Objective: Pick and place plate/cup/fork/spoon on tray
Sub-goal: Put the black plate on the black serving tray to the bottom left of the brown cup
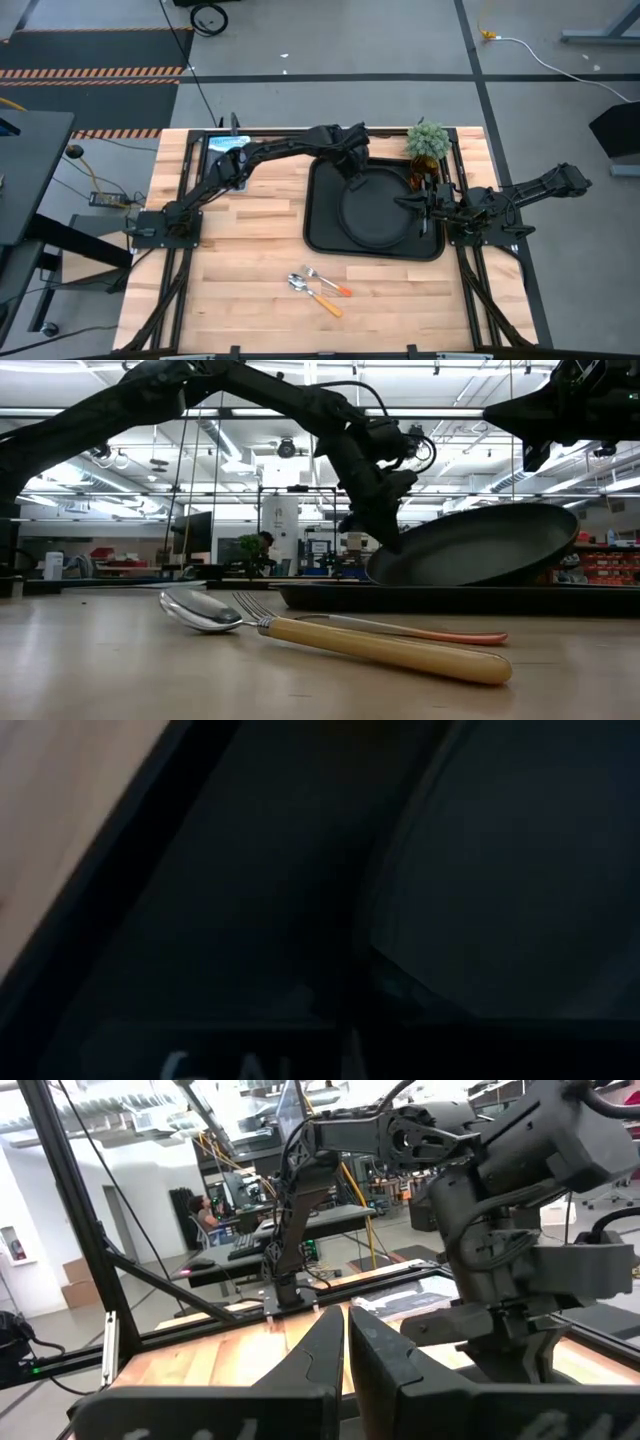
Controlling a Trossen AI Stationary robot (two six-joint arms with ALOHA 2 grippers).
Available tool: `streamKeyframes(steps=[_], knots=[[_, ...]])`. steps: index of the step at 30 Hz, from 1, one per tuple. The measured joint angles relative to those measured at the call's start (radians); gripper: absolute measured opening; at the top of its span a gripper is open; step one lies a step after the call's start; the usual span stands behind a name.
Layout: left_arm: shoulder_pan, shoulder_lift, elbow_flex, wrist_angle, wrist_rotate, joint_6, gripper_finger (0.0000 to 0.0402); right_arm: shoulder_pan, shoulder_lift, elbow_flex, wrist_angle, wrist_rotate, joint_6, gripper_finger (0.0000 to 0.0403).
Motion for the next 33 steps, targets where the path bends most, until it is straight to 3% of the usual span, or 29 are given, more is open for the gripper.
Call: streamKeyframes(steps=[4, 10, 16, 20, 23, 33], knots=[[-0.015, 0.000, 0.000, 0.006, -0.023, 0.007, 0.0025, 0.000, 0.000, 0.000, 0.000, 0.000, 0.000, 0.0027], [-0.025, 0.000, -0.002, 0.050, -0.060, 0.034, 0.0070, 0.000, 0.000, 0.000, 0.000, 0.000, 0.000, 0.0027], [-0.024, -0.023, -0.003, -0.042, -0.058, 0.246, 0.0097, 0.000, 0.000, 0.000, 0.000, 0.000, 0.000, 0.0027], [-0.017, -0.071, 0.001, -0.207, -0.119, 0.443, 0.0092, 0.000, 0.000, 0.000, 0.000, 0.000, 0.000, 0.0027], [-0.017, -0.065, -0.008, -0.327, -0.174, 0.486, 0.0084, 0.000, 0.000, 0.000, 0.000, 0.000, 0.000, 0.0027], [-0.071, -0.063, -0.169, -0.258, -0.176, 0.472, 0.0063, 0.000, 0.000, 0.000, 0.000, 0.000, 0.000, 0.0027]])
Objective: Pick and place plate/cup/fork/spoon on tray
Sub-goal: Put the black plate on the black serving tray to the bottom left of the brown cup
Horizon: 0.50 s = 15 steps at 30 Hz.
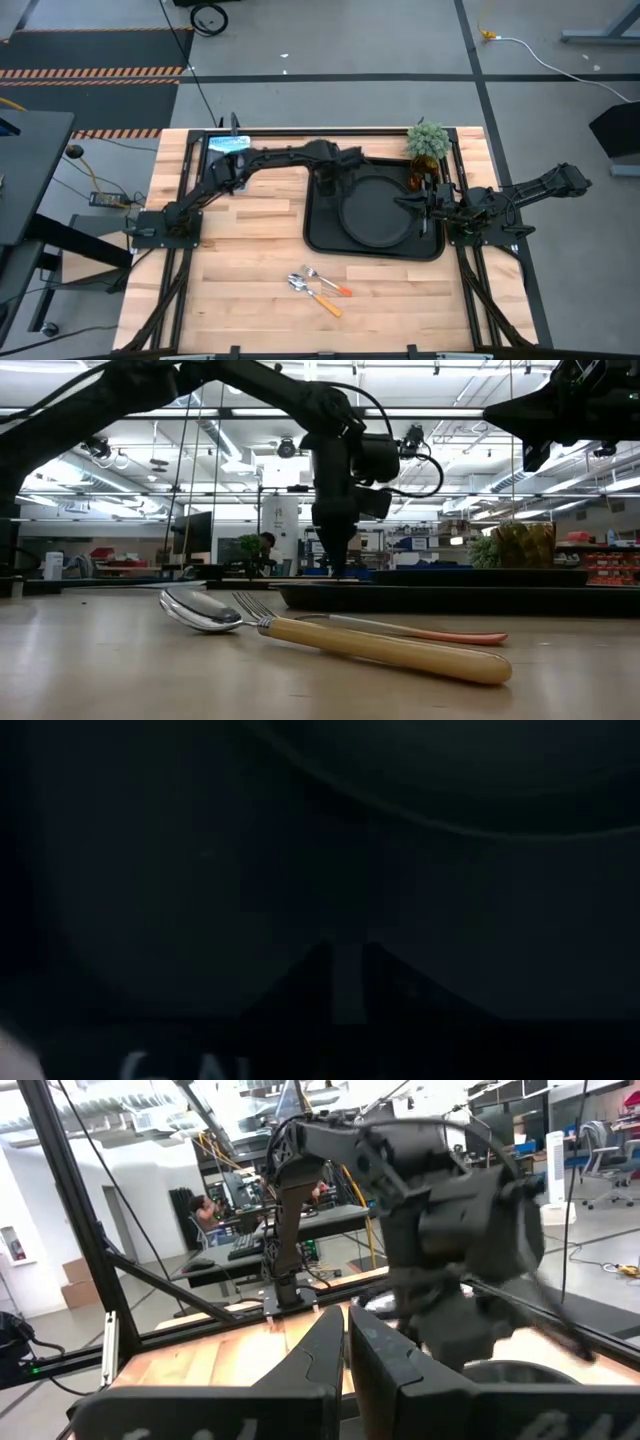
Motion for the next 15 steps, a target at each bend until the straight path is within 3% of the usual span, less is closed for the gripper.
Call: streamKeyframes(steps=[15], knots=[[-0.161, 0.000, -0.061, 0.253, -0.013, 0.029, 0.0050, 0.000, 0.000, 0.000, 0.000, 0.000, 0.000, 0.0027]])
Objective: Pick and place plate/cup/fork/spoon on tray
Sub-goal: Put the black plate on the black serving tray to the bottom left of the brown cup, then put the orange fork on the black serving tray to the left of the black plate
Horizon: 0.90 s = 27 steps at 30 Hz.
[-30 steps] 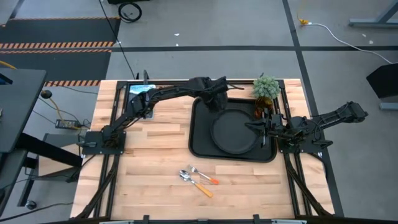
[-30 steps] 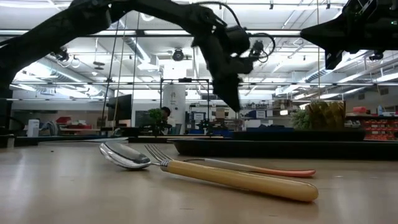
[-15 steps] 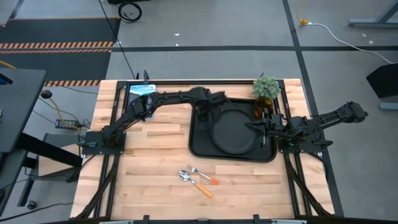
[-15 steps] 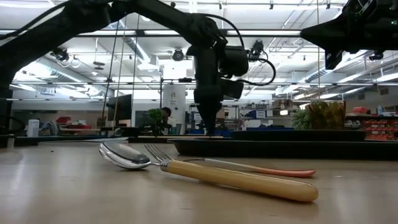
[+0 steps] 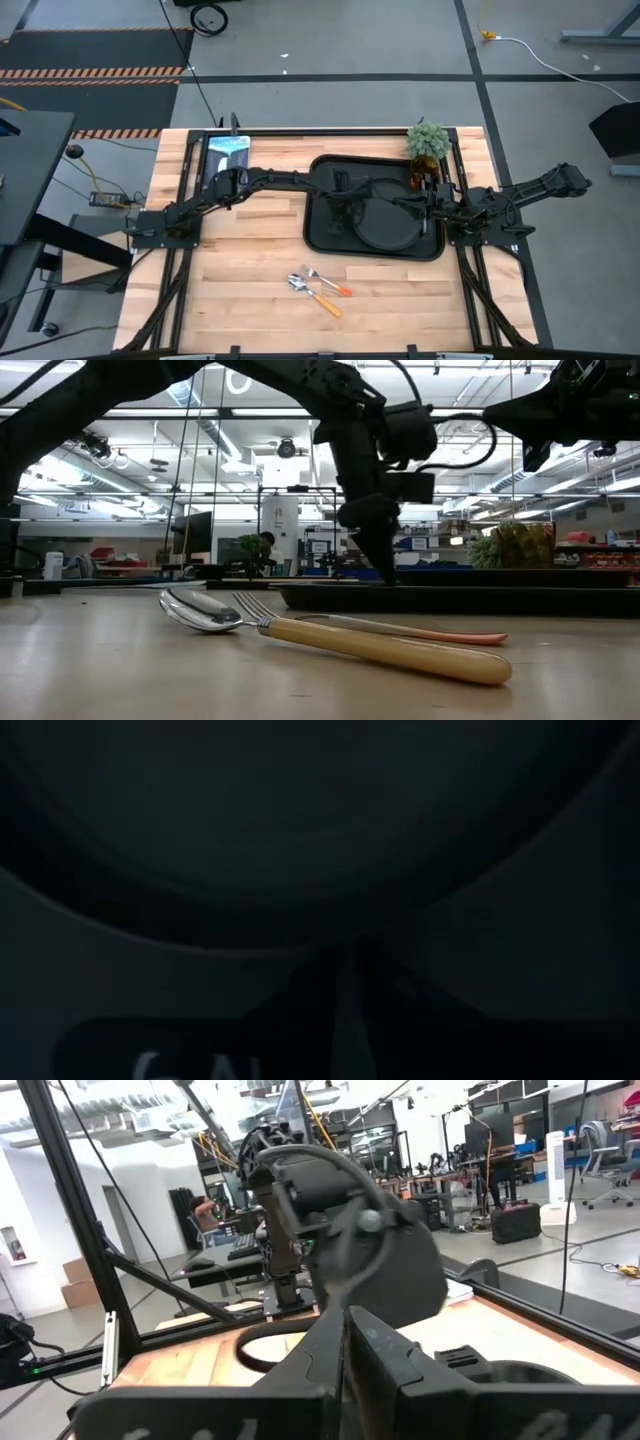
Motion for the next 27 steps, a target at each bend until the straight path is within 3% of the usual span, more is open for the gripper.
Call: streamKeyframes(steps=[12, 22, 27], knots=[[-0.029, 0.000, 0.000, 0.141, -0.009, -0.002, 0.0050, 0.000, 0.000, 0.000, 0.000, 0.000, 0.000, 0.0027], [-0.035, -0.016, 0.000, -0.104, -0.063, -0.029, 0.0050, 0.000, 0.000, 0.000, 0.000, 0.000, 0.000, 0.0027], [-0.079, -0.061, 0.000, -0.133, -0.121, -0.005, 0.0050, 0.000, 0.000, 0.000, 0.000, 0.000, 0.000, 0.0027]])
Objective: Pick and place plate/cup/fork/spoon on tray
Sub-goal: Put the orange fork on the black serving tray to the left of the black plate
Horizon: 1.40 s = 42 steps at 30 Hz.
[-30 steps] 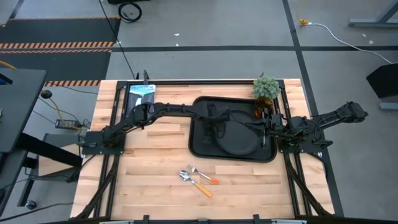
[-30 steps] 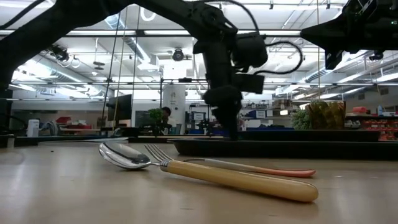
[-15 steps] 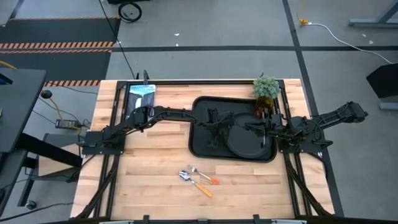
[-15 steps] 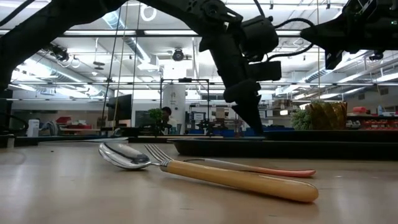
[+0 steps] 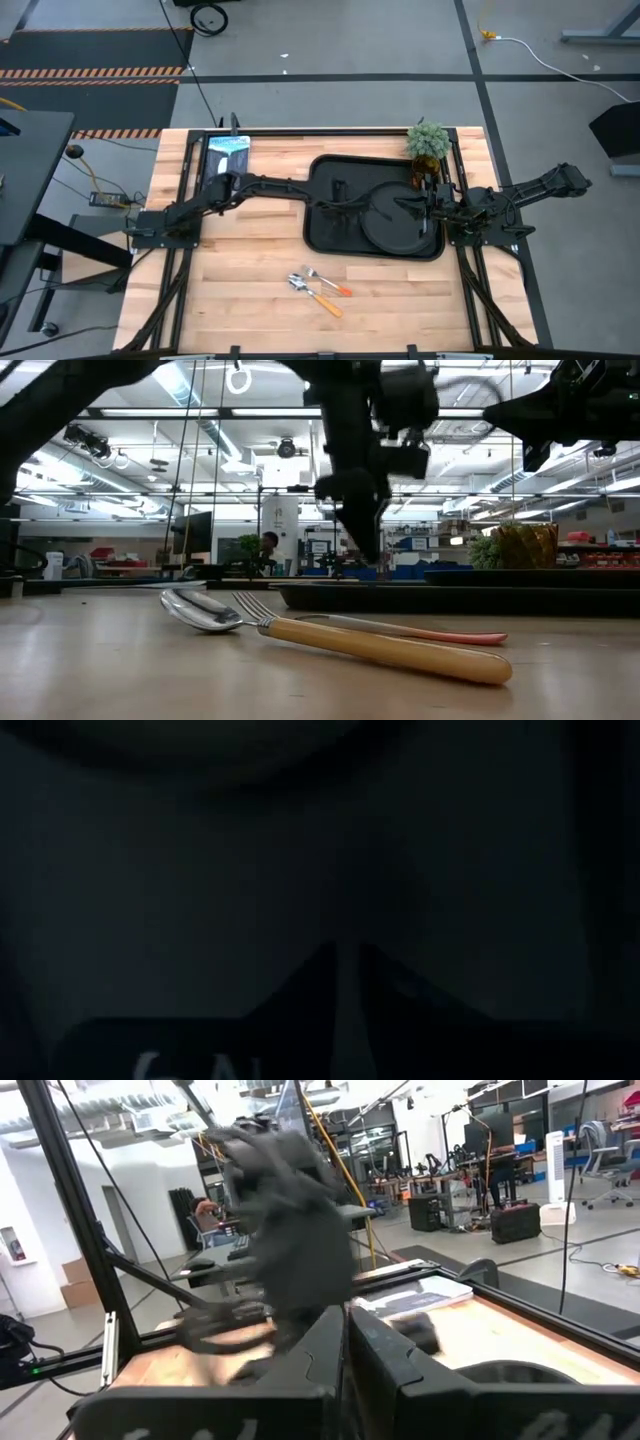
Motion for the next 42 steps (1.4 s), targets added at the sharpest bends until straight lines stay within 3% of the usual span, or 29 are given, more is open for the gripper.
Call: streamKeyframes(steps=[7, 21, 34, 42], knots=[[-0.024, -0.034, 0.000, -0.068, -0.113, 0.001, 0.0049, 0.000, 0.000, 0.000, 0.000, 0.000, 0.000, 0.0027], [-0.126, -0.039, 0.000, -0.239, -0.166, -0.262, 0.0049, 0.000, 0.000, 0.000, 0.000, 0.000, 0.000, 0.0027], [-0.297, -0.038, 0.000, -0.177, 0.042, -0.344, 0.0050, 0.000, 0.000, 0.000, 0.000, 0.000, 0.000, 0.0027], [-0.395, -0.020, 0.000, -0.043, 0.004, -0.416, 0.0076, 0.000, 0.000, 0.000, 0.000, 0.000, 0.000, 0.0027]])
